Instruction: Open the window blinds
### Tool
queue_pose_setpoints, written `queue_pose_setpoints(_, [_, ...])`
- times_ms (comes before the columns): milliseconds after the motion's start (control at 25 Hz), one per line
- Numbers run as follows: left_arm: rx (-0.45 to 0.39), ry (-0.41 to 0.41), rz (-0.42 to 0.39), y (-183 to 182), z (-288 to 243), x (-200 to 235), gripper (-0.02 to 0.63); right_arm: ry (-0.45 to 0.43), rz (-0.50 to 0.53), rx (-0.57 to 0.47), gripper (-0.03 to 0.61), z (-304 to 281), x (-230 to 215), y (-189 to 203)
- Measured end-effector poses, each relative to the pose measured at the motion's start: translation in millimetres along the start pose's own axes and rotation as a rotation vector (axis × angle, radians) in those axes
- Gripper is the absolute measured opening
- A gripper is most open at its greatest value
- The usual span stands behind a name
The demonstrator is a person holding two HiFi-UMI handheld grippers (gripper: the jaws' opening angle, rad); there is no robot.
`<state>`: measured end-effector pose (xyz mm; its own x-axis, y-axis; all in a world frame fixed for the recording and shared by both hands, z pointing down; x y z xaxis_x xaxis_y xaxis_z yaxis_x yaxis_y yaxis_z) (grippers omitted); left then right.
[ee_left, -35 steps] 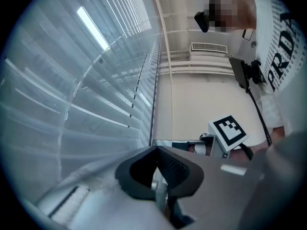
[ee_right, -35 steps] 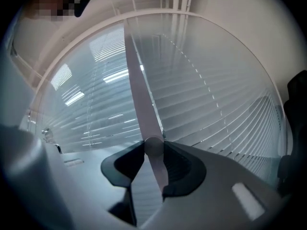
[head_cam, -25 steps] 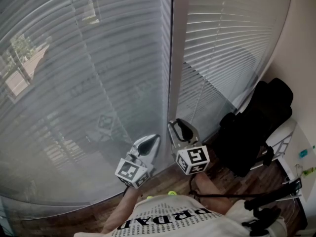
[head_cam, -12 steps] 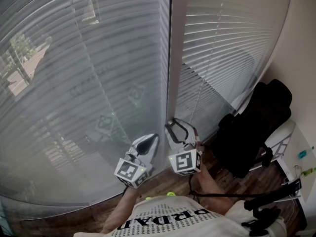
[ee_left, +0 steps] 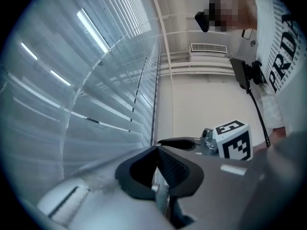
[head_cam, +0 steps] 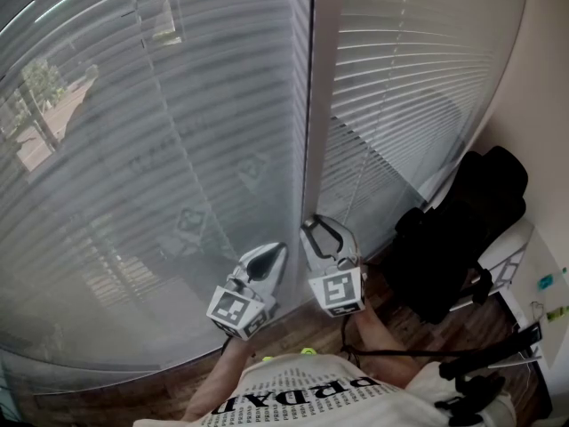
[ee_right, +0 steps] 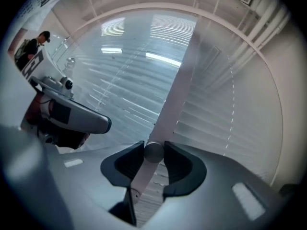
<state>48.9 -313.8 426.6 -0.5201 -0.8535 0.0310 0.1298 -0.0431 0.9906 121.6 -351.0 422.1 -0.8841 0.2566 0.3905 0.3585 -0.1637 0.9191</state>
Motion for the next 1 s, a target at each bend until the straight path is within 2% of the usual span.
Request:
queue_pose_setpoints(640, [0.005,0.013,0.006,0.7,1.3,-0.9,-0.008,0.011,-0.356,0.027,0.133,-1.6,-9.4,9.0])
queue_pose_setpoints(1000, [0.019,0.008,0.008,1.7,4.8,0.3,-0.008,0.036,-0.504,0.05,0.133,-1.3,-9.7,12.1])
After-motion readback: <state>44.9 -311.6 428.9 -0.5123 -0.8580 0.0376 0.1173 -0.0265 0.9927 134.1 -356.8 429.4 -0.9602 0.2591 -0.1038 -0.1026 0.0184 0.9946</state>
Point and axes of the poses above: the fingertips, and each gripper's own axes: z backward along the fingers, x to its left, y out of its underside, the point moved 2 cm from there along z, backward along the fingers, and after that the axes turned 7 degrees about y, right-handed, at the moved point
